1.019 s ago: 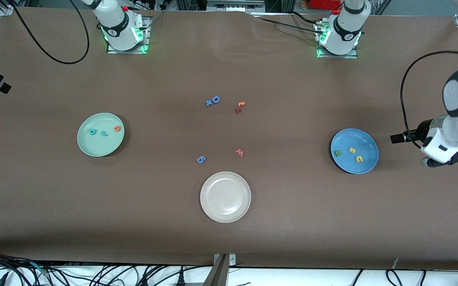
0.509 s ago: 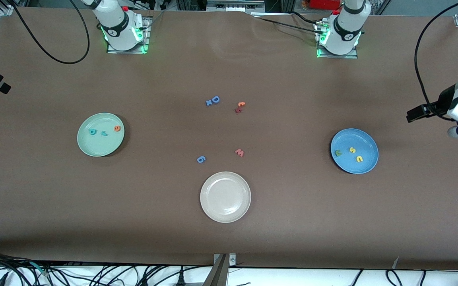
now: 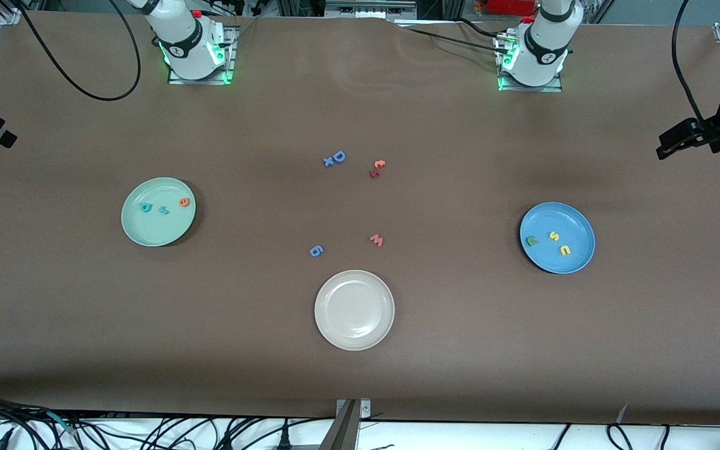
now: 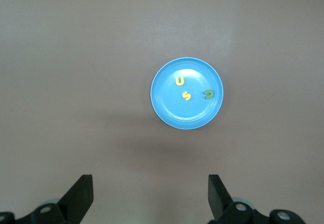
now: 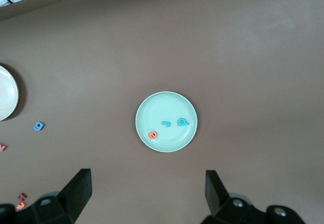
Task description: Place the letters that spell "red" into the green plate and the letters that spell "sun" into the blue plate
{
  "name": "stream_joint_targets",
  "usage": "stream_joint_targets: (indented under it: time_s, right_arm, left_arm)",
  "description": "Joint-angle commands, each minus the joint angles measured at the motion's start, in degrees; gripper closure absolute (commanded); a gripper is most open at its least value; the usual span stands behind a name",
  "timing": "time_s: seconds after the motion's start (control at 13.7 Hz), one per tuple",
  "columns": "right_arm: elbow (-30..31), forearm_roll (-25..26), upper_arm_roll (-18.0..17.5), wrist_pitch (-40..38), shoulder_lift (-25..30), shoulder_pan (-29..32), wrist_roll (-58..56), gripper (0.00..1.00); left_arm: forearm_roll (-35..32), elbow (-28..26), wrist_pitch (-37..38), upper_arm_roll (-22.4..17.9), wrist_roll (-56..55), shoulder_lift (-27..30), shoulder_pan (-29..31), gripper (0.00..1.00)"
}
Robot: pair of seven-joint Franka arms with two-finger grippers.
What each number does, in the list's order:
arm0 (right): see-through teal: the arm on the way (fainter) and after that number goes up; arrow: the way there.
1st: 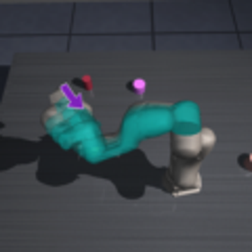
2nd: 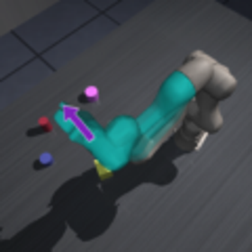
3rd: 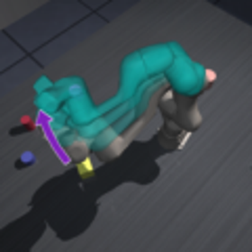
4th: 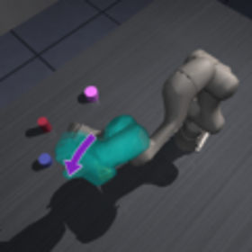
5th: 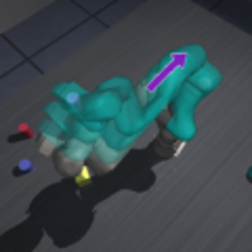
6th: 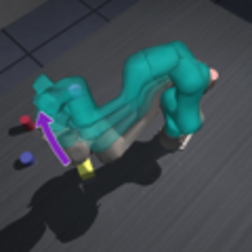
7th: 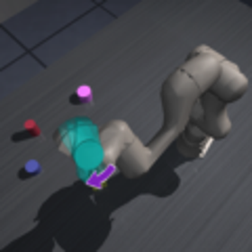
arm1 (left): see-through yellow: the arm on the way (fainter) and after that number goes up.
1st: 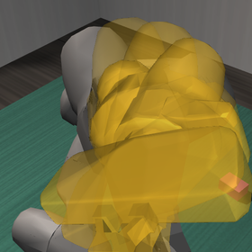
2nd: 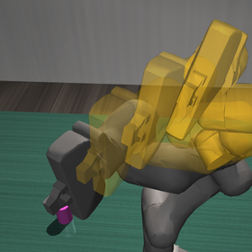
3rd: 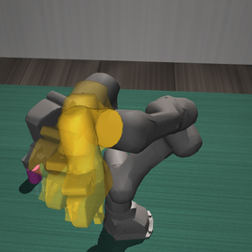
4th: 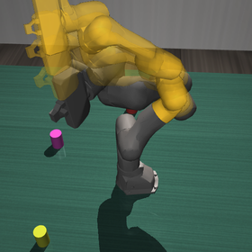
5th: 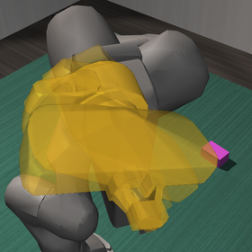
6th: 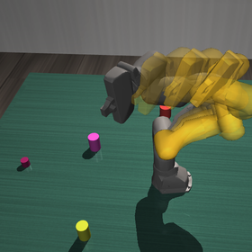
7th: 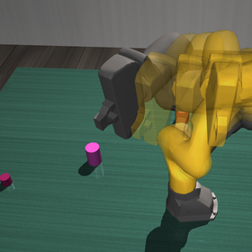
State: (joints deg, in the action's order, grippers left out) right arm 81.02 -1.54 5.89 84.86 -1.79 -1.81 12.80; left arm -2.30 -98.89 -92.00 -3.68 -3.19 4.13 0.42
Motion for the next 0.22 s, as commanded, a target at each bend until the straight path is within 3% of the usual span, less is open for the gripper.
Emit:
stream_joint_targets:
  time_s: [0.0, 0.15]
  right_arm:
    - [0.36, 0.04, -0.18, 0.22, 1.0, 0.06, 0.12, 0.0]
    - [0.36, 0.04, -0.18, 0.13, 1.0, 0.06, 0.12, 0.0]
  left_arm:
    - [1.68, 0.46, 0.95, -0.89, 3.71, 1.23, -0.77, 0.0]
    - [1.85, 0.46, 0.95, -0.89, 4.24, 1.23, -0.77, 0.0]
